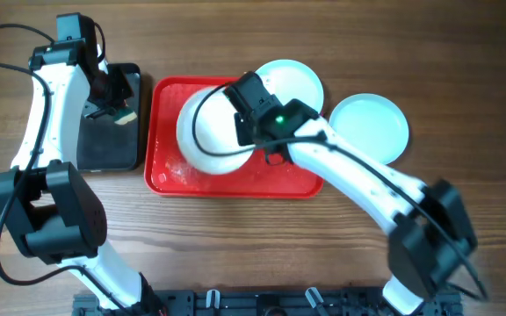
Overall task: Clean dirty plates on tray and stack at the side
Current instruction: 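Lift the sponge away and move the left gripper over the black tray, then lift the white plate with the right gripper and stack it right of the tray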
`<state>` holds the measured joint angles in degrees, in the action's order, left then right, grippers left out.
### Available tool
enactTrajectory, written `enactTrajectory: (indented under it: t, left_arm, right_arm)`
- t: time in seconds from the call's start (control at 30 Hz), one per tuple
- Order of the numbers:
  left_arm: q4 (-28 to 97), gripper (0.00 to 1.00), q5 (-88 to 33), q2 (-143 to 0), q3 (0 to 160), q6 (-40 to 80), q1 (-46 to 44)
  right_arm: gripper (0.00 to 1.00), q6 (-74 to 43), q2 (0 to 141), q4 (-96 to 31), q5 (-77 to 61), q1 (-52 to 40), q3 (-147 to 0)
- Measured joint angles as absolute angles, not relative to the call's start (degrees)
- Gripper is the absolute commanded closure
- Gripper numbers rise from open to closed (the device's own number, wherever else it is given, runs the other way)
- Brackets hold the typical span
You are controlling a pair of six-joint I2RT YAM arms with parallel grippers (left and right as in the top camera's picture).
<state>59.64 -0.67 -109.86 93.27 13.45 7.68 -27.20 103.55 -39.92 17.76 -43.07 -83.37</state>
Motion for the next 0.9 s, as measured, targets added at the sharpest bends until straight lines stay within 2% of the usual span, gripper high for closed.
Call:
enactTrajectory:
  t: [0.17, 0.43, 0.7, 0.9]
  left_arm:
    - [59.51, 0.96, -0.67, -109.89, 92.49, 13.47, 7.68]
    - [58.72, 0.96, -0.67, -110.04, 90.32, 13.58, 7.68]
    - [58.28, 0.96, -0.67, -110.06, 90.3, 13.69, 7.66]
    - [58.28, 0.96, -0.67, -110.06, 90.3, 13.69, 7.68]
  right_arm:
    - [0.96, -23.09, 100.99, -39.97, 37.01, -49.67, -84.05]
    - [0.96, -15.03, 101.03, -35.68, 59.29, -57.04, -84.05]
    - [0.96, -3.95, 101.03, -25.56, 75.16, -61.36, -84.05]
    - [0.95, 1.26, 101.03, -22.09, 79.61, -61.73, -84.05]
